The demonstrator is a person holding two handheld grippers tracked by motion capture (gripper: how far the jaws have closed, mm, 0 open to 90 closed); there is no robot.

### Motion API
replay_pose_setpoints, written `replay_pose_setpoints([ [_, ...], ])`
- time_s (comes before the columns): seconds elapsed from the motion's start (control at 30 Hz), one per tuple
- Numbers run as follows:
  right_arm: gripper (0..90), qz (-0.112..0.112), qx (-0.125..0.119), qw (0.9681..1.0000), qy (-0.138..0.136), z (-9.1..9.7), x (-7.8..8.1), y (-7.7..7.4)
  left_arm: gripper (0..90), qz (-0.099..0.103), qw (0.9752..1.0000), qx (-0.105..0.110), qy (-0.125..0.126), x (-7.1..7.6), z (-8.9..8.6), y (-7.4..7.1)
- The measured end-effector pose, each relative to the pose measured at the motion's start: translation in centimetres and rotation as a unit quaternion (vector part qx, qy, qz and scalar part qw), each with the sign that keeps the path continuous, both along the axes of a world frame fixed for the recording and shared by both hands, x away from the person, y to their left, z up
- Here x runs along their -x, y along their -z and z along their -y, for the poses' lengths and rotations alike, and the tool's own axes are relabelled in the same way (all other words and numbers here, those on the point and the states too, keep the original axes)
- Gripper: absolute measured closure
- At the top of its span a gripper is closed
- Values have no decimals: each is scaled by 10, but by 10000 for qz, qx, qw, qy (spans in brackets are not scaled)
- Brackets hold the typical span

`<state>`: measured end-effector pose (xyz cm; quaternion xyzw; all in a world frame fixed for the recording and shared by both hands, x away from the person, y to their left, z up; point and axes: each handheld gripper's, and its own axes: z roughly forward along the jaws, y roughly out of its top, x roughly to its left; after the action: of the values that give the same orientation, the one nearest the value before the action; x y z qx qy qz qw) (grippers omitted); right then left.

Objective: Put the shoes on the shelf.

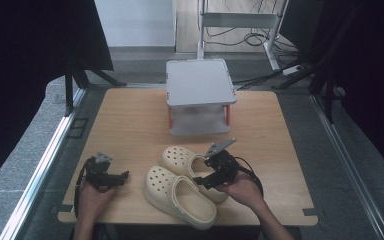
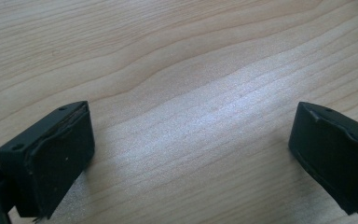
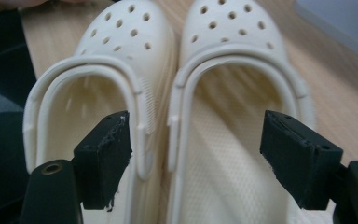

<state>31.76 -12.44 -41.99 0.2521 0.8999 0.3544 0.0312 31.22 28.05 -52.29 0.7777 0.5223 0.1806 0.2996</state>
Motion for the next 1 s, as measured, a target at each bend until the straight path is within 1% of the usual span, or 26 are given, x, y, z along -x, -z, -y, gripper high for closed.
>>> replay_pose_setpoints([
  [0.07, 223, -15, 19, 10000, -69, -2, 3, 2, 2, 0, 10000, 1, 0, 0, 0, 0],
  [0.1, 220, 24, 39, 9999, -108, -3, 4, 3, 2, 0, 10000, 3, 1, 0, 0, 0],
  [0.17, 205, 24, 135, 9997, -182, -7, 7, 7, 2, -1, 10000, 1, 2, 0, 0, 0],
  [0.27, 197, 4, 179, 9995, -242, -9, 9, 10, 2, 1, 10000, 1, 0, 0, 0, 0],
  [0.5, 179, -57, 284, 9990, -339, -19, 8, 22, 2, 5, 10000, 11, -8, 0, 0, 0],
  [0.63, 179, -75, 323, 9987, -377, -25, 8, 25, 2, 6, 10000, 13, -9, 0, 0, 0],
  [0.8, 177, -44, 407, 9980, -480, -32, 7, 29, 2, 6, 10000, 13, -9, 0, 0, 0],
  [0.83, 182, -17, 473, 9975, -518, -36, 7, 31, 2, 7, 10000, 13, -9, 0, 0, 0],
  [0.9, 186, -5, 498, 9974, -516, -37, 7, 32, 2, 7, 10000, 14, -10, 0, 0, 0],
  [1.0, 205, 55, 616, 9967, -522, -42, 5, 35, 2, 6, 10000, 13, -9, 0, 0, 0],
])
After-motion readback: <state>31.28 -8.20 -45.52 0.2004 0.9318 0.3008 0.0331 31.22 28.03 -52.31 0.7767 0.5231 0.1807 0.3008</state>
